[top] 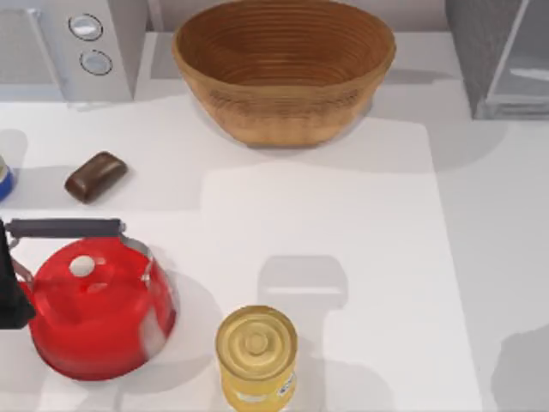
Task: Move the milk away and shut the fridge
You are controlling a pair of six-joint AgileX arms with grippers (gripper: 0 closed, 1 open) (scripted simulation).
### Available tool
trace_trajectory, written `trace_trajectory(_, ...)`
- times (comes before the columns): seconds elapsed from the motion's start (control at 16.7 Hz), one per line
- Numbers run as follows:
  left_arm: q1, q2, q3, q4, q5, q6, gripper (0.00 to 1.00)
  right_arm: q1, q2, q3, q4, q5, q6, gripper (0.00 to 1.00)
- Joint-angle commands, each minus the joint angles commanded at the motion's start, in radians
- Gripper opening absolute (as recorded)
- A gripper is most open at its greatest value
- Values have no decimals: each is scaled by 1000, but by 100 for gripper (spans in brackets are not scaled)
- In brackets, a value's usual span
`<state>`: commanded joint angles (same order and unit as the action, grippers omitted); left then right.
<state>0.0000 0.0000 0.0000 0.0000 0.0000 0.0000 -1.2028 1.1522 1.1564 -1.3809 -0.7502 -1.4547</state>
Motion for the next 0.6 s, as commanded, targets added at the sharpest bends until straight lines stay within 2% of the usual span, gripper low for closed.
trace_trajectory(0.3, 0, 0, 0, 0, 0, 0, 100, -404, 443, 109, -42, -143, -383, 100)
trace_trajectory(0.48, 0, 0, 0, 0, 0, 0, 100, -549, 592, 147, -60, -185, -506, 100)
trace_trajectory(0.6, 0, 0, 0, 0, 0, 0, 100, -598, 641, 160, -67, -197, -544, 100)
